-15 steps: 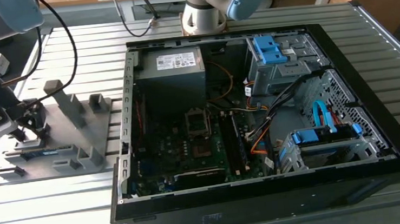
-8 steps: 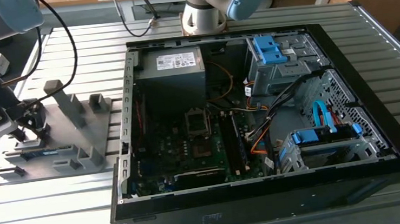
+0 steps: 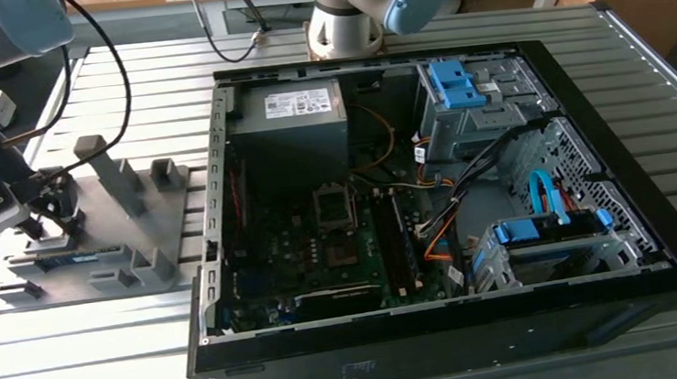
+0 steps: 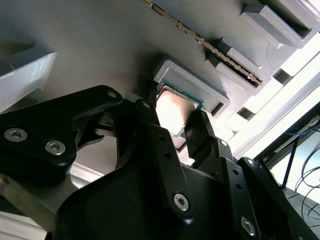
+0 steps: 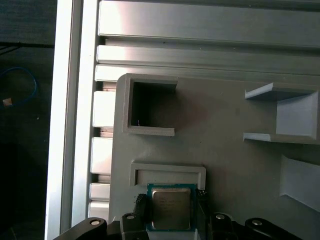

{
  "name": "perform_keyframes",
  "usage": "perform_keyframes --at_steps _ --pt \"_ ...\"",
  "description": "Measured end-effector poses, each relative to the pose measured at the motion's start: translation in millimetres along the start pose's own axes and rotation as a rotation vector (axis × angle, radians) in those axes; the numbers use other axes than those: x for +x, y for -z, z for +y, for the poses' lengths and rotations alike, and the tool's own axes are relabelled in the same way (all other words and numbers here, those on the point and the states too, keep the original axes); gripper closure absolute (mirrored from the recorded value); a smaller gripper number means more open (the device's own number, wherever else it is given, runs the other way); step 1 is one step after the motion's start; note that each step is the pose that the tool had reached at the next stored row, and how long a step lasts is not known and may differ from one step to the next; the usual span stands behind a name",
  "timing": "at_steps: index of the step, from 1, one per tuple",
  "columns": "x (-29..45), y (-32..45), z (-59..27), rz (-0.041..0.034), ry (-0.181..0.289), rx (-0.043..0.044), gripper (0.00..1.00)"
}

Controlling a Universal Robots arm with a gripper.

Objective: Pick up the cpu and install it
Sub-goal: 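Pick up the cpu and move it towards the insertion slot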

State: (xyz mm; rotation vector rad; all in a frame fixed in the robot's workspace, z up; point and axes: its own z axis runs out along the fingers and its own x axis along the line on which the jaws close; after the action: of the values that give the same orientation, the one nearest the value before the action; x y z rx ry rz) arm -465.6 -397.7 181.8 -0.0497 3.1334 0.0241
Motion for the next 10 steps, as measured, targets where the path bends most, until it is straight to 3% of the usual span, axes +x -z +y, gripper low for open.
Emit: perform_keyframes --at_steps 4,10 --pt "-0.1 3.9 0.1 -0.0001 0.000 0.0000 0.53" --pt "-0.2 19.9 0.3 0.0000 0.000 0.0000 0.53"
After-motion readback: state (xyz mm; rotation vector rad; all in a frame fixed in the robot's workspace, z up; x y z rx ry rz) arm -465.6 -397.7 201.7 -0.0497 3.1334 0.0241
